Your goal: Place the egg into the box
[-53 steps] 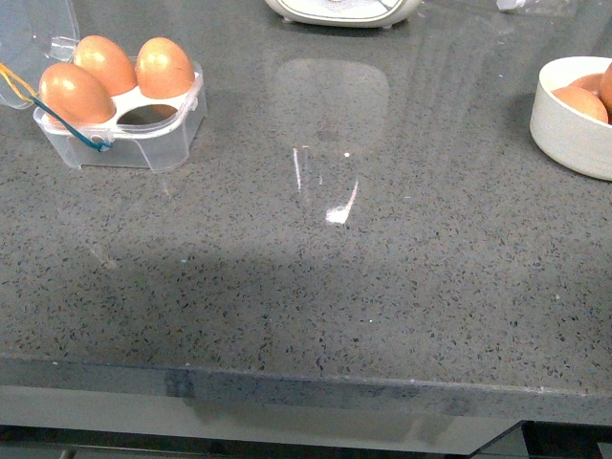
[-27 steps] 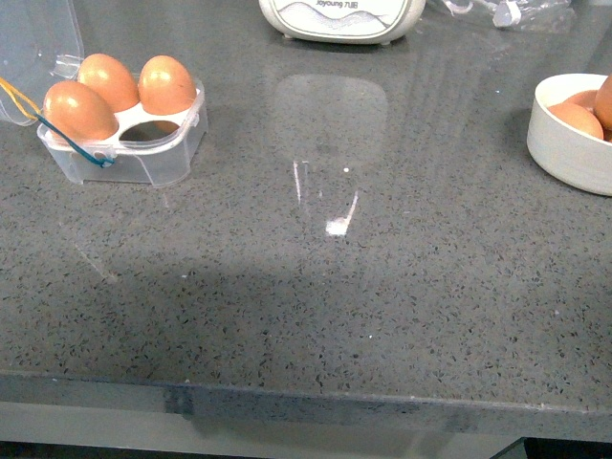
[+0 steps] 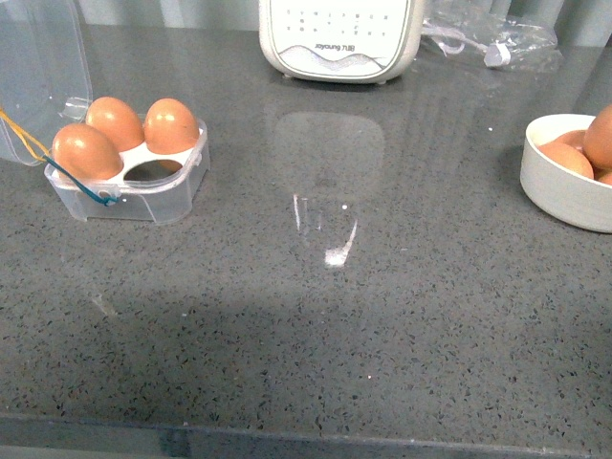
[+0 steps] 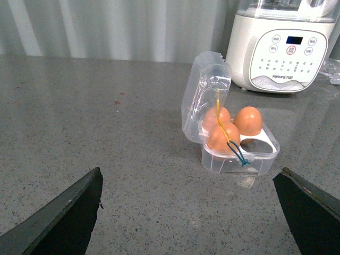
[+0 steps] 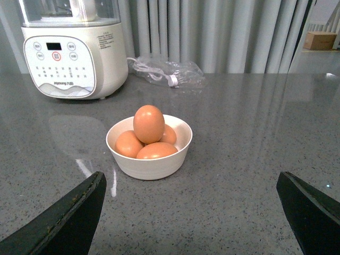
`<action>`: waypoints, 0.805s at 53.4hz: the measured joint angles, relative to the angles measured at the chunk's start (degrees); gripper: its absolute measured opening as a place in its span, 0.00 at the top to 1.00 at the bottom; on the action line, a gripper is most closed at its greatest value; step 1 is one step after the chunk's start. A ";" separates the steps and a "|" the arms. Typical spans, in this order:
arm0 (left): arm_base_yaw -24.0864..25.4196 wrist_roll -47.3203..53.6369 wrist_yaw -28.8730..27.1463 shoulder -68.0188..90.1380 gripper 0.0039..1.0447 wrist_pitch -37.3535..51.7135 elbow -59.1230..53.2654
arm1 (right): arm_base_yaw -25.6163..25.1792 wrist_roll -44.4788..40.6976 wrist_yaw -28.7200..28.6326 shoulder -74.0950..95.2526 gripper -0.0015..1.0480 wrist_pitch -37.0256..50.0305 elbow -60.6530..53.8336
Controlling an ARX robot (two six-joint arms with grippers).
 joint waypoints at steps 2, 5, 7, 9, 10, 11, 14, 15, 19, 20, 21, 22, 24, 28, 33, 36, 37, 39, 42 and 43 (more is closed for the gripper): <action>0.00 0.00 0.02 0.00 0.06 0.00 0.00 | 0.00 0.00 0.00 0.00 0.07 0.00 0.00; 0.00 0.00 0.02 0.00 0.06 0.00 0.00 | 0.00 0.00 0.02 0.00 0.07 0.00 0.00; 0.00 0.00 0.02 0.00 0.06 0.00 0.00 | 0.00 0.00 0.00 0.00 0.07 0.00 0.00; 0.00 0.00 0.02 0.00 0.06 0.00 0.00 | 0.00 0.00 0.00 0.00 0.07 0.00 0.00; 0.00 0.00 0.02 0.00 0.06 0.00 0.00 | 0.37 0.83 1.53 0.50 0.07 -0.74 0.20; 0.00 0.00 0.00 0.00 0.06 0.00 0.00 | 1.14 2.21 4.02 1.42 0.07 -2.80 0.96; 0.00 0.00 0.00 0.00 0.06 0.00 0.00 | 3.30 7.93 15.12 8.48 0.07 -10.45 5.29; 0.00 0.00 -0.04 0.00 0.06 0.00 0.00 | 3.45 8.94 17.51 11.17 0.07 -11.06 6.34; 0.00 0.00 0.07 -0.02 0.06 0.00 0.00 | 0.87 11.10 19.28 23.54 0.07 -6.32 9.97; 0.00 0.00 0.04 -0.02 0.06 0.00 0.00 | -0.15 10.82 18.16 26.25 0.07 -4.39 10.67; 0.00 0.00 0.02 -0.02 0.06 0.00 0.00 | -1.25 10.60 16.74 28.83 0.07 -2.49 11.41; 0.00 0.00 0.02 -0.02 0.06 0.00 0.00 | -2.27 10.16 15.63 30.67 0.07 -1.14 11.98; 0.00 0.00 0.00 -0.02 0.06 0.00 0.00 | -4.55 8.50 11.74 36.81 0.07 3.54 13.97; 0.00 0.00 0.00 -0.02 0.06 0.00 0.00 | -6.40 4.72 8.37 45.31 0.07 9.46 16.87; 0.00 0.00 0.04 -0.02 0.06 0.00 0.00 | -6.27 0.70 3.74 52.33 0.07 13.46 19.43; 0.00 0.00 0.02 -0.02 0.06 0.00 0.00 | -5.25 -2.49 1.36 55.06 0.07 16.15 20.61; 0.00 0.00 0.02 -0.02 0.06 0.00 0.00 | -5.05 -2.82 0.76 55.49 0.07 16.57 20.83; 0.00 0.00 0.02 -0.02 0.06 0.00 0.00 | -4.33 -4.98 -1.33 56.87 0.07 17.05 21.92; 0.00 0.00 0.02 -0.02 0.06 0.00 0.00 | -2.84 -8.79 -4.28 59.45 0.07 15.39 24.79; 0.00 0.00 0.00 -0.02 0.06 0.00 0.00 | -2.38 -9.73 -4.70 60.02 0.07 15.08 25.35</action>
